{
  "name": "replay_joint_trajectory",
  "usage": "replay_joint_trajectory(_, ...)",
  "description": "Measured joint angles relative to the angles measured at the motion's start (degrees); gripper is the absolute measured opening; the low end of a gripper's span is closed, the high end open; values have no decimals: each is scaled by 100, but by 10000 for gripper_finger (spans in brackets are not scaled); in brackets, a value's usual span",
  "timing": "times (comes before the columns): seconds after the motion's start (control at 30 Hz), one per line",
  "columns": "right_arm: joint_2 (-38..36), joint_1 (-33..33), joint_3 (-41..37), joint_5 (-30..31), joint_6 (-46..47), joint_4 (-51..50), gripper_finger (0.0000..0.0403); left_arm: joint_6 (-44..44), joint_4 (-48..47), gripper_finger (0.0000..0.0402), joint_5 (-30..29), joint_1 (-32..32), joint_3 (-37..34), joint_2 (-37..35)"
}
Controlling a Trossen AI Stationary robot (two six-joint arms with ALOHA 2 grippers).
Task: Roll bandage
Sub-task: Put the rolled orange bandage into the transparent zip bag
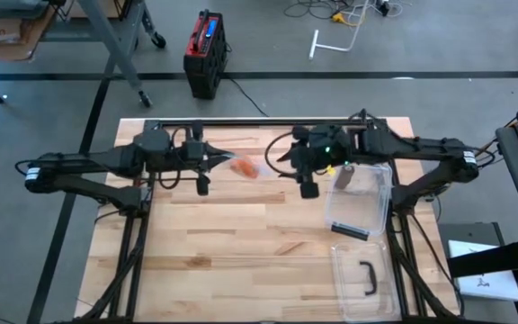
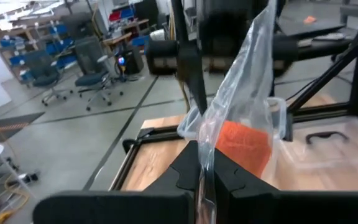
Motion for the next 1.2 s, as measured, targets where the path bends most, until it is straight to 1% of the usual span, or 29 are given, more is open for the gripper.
replay_joint_trajectory(0.07,16,95,-337,0,85,403,180,-33,-9,0,7,-28,2,-69)
replay_joint_trajectory(0.17,108,201,-585,1,391,970,174,-138,-27,0,4,-33,2,-127)
replay_joint_trajectory(0.23,131,211,-614,5,556,1150,171,-156,-20,0,2,-33,2,-140)
replay_joint_trajectory(0.37,202,196,-614,69,605,1411,161,-162,6,0,2,-35,2,-115)
replay_joint_trajectory(0.43,247,202,-622,265,601,1533,153,-164,-25,0,2,-35,2,-104)
replay_joint_trajectory(0.57,379,200,-615,487,493,1661,123,-182,-32,0,2,-42,4,-50)
replay_joint_trajectory(0.67,471,193,-623,552,459,1630,79,-191,8,0,0,-42,7,-52)
replay_joint_trajectory(0.77,472,189,-600,764,393,1431,20,-196,-16,0,-1,-42,7,-58)
replay_joint_trajectory(0.8,472,187,-533,862,334,1280,10,-183,-23,0,-1,-42,7,-60)
replay_joint_trajectory(0.87,474,187,-266,1169,337,800,10,-160,-68,0,-11,-42,6,-68)
replay_joint_trajectory(0.93,474,185,190,1352,435,206,7,-159,-132,0,-34,-42,4,-38)
replay_joint_trajectory(1.07,509,171,1149,1349,679,-953,3,-192,-266,0,-42,-42,0,136)
replay_joint_trajectory(1.13,596,158,1528,1329,706,-1320,2,-197,-241,0,-46,-42,0,254)
replay_joint_trajectory(1.2,643,112,1771,1075,701,-1705,1,-201,-243,0,-50,-42,0,367)
